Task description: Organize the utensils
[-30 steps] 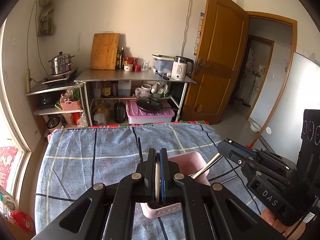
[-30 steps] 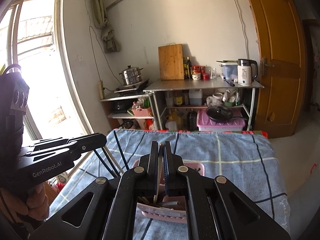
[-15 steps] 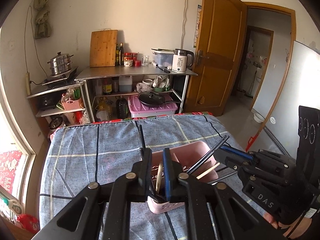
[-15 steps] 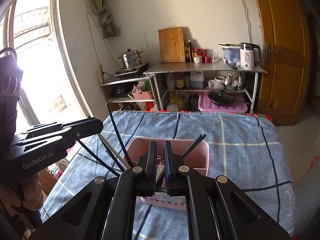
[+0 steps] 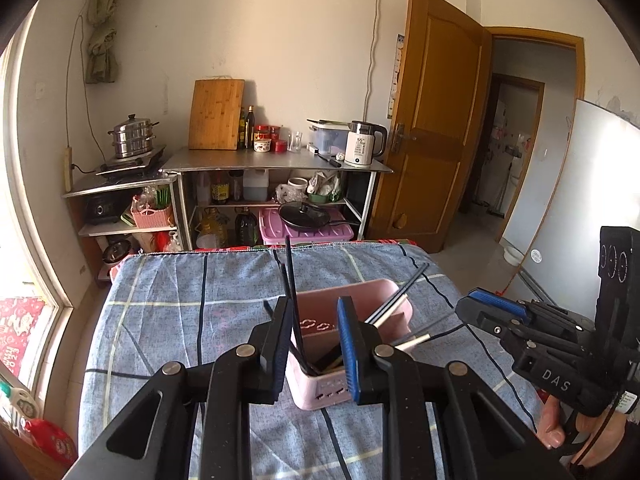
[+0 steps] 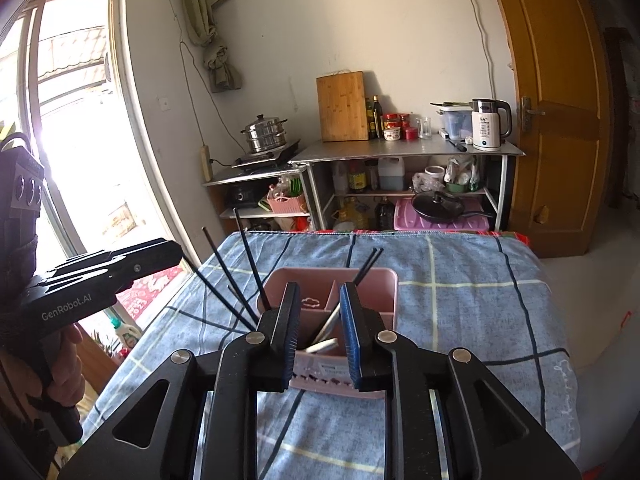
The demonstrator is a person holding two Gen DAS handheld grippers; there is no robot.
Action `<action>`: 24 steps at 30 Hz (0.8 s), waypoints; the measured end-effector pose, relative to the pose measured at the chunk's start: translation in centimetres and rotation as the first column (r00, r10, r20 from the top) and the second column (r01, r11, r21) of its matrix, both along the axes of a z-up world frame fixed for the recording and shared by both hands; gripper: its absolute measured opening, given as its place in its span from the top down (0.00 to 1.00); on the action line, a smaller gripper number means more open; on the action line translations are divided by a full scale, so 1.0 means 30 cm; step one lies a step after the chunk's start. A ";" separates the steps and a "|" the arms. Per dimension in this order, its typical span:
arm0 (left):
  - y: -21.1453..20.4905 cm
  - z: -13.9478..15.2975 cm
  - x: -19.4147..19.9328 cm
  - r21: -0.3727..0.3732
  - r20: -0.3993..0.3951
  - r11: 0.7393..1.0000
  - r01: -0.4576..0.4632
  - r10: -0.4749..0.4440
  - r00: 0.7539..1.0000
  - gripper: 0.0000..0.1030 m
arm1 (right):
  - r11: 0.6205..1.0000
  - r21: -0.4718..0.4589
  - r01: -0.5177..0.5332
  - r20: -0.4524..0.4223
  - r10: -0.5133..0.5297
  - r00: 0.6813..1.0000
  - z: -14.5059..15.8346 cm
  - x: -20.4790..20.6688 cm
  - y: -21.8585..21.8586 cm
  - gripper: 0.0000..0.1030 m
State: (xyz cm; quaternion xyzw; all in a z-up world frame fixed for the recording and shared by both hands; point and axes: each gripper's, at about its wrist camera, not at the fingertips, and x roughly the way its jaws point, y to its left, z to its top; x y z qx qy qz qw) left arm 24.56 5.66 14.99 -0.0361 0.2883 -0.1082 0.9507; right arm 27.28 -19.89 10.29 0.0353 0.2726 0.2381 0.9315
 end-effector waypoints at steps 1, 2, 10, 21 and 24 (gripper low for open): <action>-0.003 -0.003 -0.022 -0.004 0.003 1.000 0.000 0.000 1.000 0.78 | 1.000 0.001 0.001 0.002 -0.001 1.000 0.000 -0.011 -0.004 0.78; -0.005 -0.008 -0.044 -0.007 0.006 1.000 0.001 -0.001 1.000 0.78 | 1.000 0.001 0.001 0.005 -0.001 1.000 -0.002 -0.027 -0.012 0.78; -0.039 -0.076 -0.232 -0.011 0.036 1.000 -0.003 0.004 0.999 0.78 | 1.000 0.002 0.010 0.034 -0.010 0.999 -0.024 -0.180 -0.062 0.75; -0.084 -0.174 -0.435 -0.017 0.045 0.999 -0.050 0.050 0.998 0.78 | 1.000 -0.024 0.000 0.048 0.002 0.999 -0.091 -0.364 -0.085 0.71; -0.105 -0.188 -0.484 0.000 0.058 0.999 -0.048 0.048 0.997 0.78 | 1.000 -0.028 0.002 0.049 0.000 0.999 -0.109 -0.405 -0.092 0.70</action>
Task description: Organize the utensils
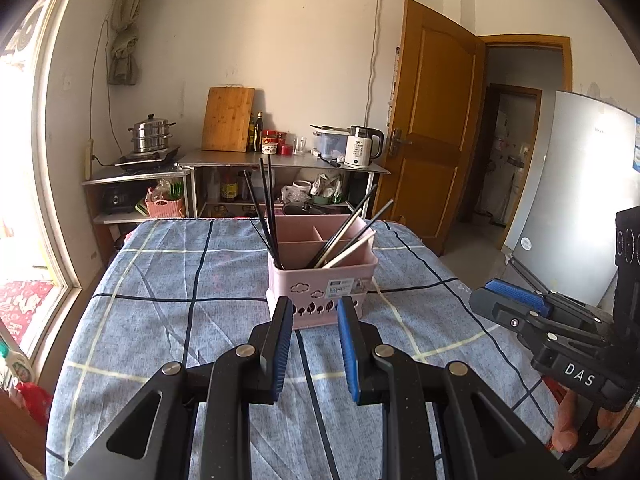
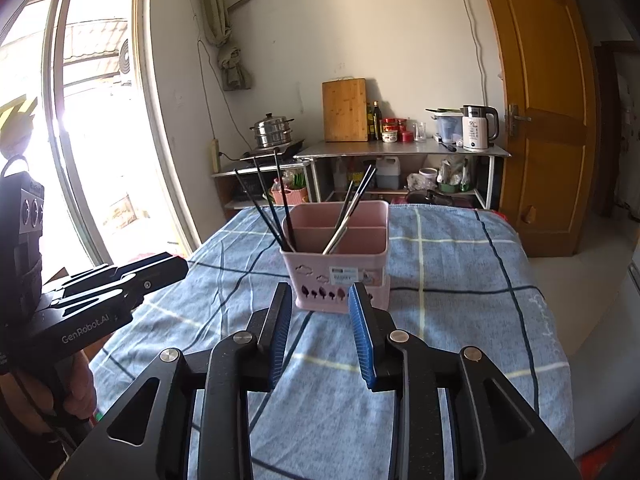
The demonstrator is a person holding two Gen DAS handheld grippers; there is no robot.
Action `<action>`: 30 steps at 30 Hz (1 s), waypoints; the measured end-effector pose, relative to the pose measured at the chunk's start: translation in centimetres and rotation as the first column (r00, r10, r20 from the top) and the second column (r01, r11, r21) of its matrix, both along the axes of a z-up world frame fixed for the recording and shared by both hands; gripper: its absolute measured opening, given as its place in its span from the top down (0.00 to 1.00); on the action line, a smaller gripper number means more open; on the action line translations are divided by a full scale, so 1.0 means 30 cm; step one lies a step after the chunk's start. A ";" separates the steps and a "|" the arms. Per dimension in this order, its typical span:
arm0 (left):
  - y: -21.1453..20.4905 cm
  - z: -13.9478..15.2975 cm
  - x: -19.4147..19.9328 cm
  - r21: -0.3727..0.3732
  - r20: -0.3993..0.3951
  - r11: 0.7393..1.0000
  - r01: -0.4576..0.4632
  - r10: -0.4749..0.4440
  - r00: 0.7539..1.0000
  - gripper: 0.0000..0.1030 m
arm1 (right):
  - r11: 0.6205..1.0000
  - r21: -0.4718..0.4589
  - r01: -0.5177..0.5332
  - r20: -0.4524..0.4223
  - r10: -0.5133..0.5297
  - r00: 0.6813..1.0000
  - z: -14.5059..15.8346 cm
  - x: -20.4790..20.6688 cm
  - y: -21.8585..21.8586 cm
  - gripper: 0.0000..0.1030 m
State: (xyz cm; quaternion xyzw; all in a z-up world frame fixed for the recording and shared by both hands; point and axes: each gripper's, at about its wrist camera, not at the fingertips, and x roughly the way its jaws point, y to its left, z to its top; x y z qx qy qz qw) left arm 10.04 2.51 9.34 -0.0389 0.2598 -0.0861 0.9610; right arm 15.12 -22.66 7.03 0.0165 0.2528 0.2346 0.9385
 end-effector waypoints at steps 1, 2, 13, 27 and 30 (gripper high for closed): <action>-0.005 -0.002 -0.005 0.006 0.001 1.000 0.000 0.000 1.000 0.78 | 1.000 0.000 0.003 -0.001 -0.003 1.000 -0.007 -0.015 -0.003 0.70; -0.015 -0.010 -0.024 0.015 0.006 1.000 -0.001 0.001 1.000 0.78 | 1.000 0.000 0.003 -0.002 -0.003 1.000 -0.015 -0.029 -0.007 0.70; -0.073 -0.090 -0.103 0.034 -0.007 0.999 0.031 -0.031 0.999 0.78 | 1.000 -0.005 0.027 -0.016 -0.027 0.999 -0.083 -0.114 -0.040 0.69; -0.072 -0.137 -0.123 0.024 -0.028 0.999 0.025 -0.024 0.999 0.78 | 1.000 -0.009 0.023 -0.030 -0.023 0.999 -0.114 -0.136 -0.032 0.69; -0.070 -0.138 -0.123 0.026 -0.024 0.999 0.022 -0.021 0.999 0.78 | 1.000 -0.009 0.024 -0.030 -0.024 0.999 -0.115 -0.136 -0.033 0.69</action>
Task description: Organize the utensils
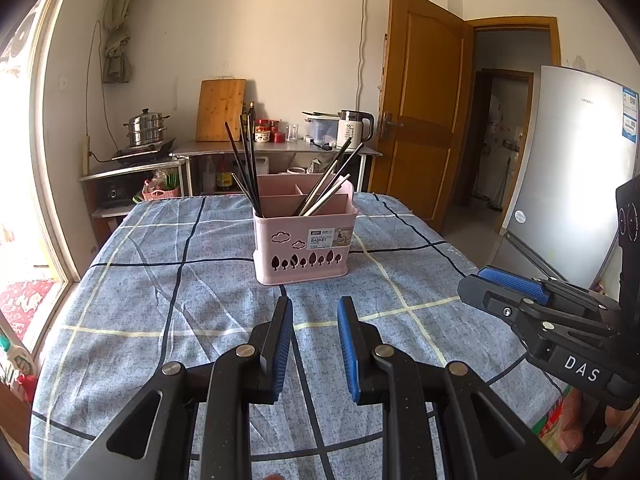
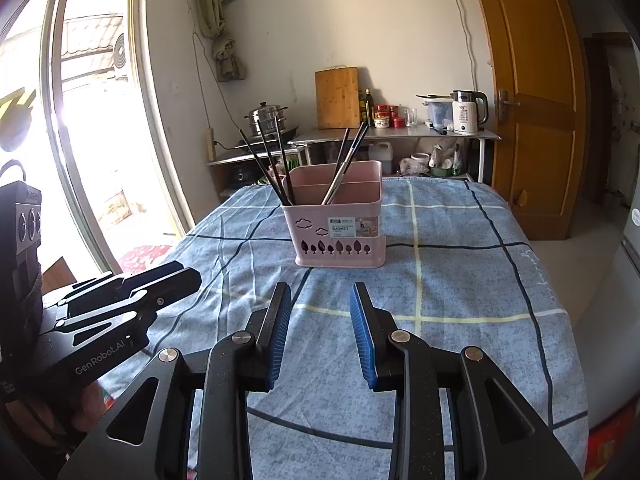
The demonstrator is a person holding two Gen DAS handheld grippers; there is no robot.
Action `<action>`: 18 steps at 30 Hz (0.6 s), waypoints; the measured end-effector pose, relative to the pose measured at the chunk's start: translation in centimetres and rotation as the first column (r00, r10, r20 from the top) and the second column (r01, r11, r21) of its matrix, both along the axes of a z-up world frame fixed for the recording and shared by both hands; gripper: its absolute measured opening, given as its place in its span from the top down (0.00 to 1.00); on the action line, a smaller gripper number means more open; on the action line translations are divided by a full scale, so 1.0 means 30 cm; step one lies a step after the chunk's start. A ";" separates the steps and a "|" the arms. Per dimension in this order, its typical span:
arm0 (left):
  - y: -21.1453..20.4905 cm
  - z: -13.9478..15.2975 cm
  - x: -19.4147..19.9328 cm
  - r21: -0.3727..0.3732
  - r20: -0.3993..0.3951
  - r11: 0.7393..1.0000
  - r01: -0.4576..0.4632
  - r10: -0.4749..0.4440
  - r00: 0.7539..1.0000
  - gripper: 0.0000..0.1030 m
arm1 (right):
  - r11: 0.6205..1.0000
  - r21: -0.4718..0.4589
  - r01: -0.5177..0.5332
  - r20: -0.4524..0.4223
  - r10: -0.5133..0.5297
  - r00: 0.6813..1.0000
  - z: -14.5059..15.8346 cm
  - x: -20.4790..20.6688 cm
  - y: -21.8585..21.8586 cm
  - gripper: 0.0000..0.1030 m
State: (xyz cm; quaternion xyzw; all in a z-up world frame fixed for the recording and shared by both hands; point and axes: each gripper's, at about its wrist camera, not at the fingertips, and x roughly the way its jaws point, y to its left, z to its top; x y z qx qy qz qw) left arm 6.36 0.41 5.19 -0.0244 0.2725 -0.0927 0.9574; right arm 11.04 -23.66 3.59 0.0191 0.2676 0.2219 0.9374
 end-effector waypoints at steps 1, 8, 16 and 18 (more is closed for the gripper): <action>-0.002 0.002 -0.002 -0.002 0.001 1.000 0.002 -0.002 1.000 0.78 | 1.000 0.000 0.002 -0.001 -0.002 1.000 -0.001 0.001 -0.001 0.69; -0.013 0.000 -0.010 0.004 0.007 1.000 0.008 -0.008 1.000 0.78 | 1.000 0.003 0.003 -0.004 -0.003 1.000 -0.003 0.005 -0.003 0.69; -0.012 -0.004 -0.009 0.008 0.009 1.000 -0.006 0.006 1.000 0.78 | 1.000 0.005 0.005 -0.009 -0.005 1.000 -0.012 0.007 -0.006 0.69; -0.011 -0.007 -0.009 0.011 0.008 1.000 -0.008 0.008 1.000 0.78 | 1.000 0.003 0.006 -0.009 -0.006 1.000 -0.014 0.008 -0.006 0.69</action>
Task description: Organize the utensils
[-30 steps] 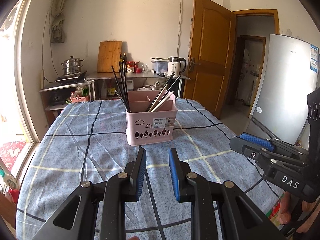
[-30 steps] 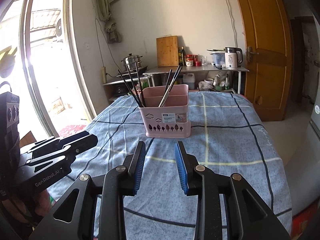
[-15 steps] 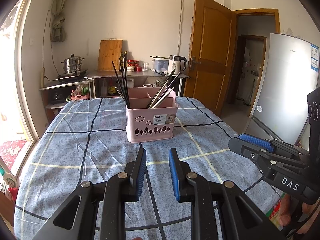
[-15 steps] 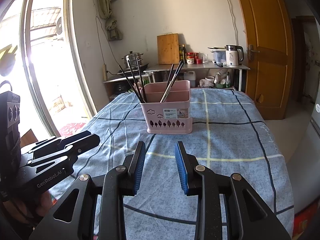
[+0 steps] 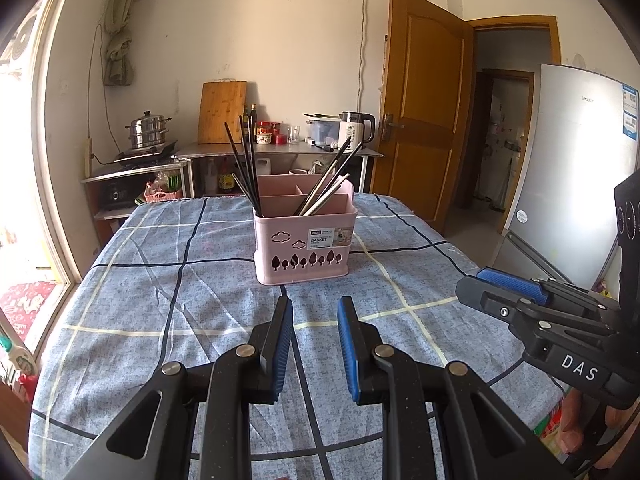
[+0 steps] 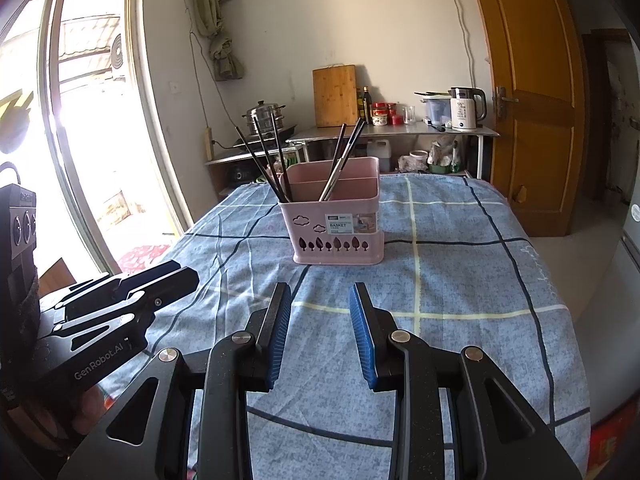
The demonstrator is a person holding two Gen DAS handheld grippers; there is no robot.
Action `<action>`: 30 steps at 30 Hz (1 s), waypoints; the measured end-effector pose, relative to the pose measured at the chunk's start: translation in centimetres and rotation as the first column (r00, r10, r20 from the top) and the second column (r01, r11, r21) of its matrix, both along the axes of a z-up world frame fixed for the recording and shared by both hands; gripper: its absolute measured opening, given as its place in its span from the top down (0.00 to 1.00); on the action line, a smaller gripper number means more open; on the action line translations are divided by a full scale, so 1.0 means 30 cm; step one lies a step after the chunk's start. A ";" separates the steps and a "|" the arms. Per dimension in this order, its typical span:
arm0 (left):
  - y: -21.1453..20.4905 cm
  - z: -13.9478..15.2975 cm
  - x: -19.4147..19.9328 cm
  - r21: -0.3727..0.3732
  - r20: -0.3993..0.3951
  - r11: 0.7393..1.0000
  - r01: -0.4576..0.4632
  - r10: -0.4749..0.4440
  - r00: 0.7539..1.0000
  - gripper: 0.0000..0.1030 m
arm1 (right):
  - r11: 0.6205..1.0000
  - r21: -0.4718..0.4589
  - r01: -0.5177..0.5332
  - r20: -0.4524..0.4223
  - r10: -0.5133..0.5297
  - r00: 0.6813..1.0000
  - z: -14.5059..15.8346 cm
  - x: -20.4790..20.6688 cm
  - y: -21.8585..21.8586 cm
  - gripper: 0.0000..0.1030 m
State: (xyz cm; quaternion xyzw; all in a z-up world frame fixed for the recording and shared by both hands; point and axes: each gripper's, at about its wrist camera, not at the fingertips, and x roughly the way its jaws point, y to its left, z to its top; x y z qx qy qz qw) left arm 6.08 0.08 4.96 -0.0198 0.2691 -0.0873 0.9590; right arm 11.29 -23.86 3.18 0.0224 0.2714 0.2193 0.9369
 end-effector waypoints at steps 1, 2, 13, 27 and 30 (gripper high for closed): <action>-0.001 -0.001 -0.003 0.001 0.000 1.000 0.000 0.000 1.000 0.78 | 1.000 0.001 0.000 -0.001 0.000 1.000 -0.001 -0.001 0.000 0.69; -0.001 -0.002 -0.004 0.002 0.000 1.000 -0.001 0.001 1.000 0.78 | 1.000 0.002 -0.001 -0.001 0.001 1.000 -0.003 -0.002 -0.001 0.69; -0.004 -0.002 -0.008 0.006 0.003 1.000 0.001 -0.001 1.000 0.78 | 1.000 0.002 0.005 0.000 -0.005 1.000 -0.009 -0.006 -0.002 0.69; -0.007 -0.010 -0.013 0.010 -0.007 1.000 0.013 -0.013 1.000 0.78 | 1.000 0.003 0.005 -0.004 -0.005 1.000 -0.007 -0.009 -0.003 0.69; -0.009 -0.014 -0.013 0.011 -0.008 1.000 0.015 -0.015 1.000 0.78 | 1.000 0.000 0.005 -0.006 -0.005 1.000 -0.009 -0.007 -0.002 0.69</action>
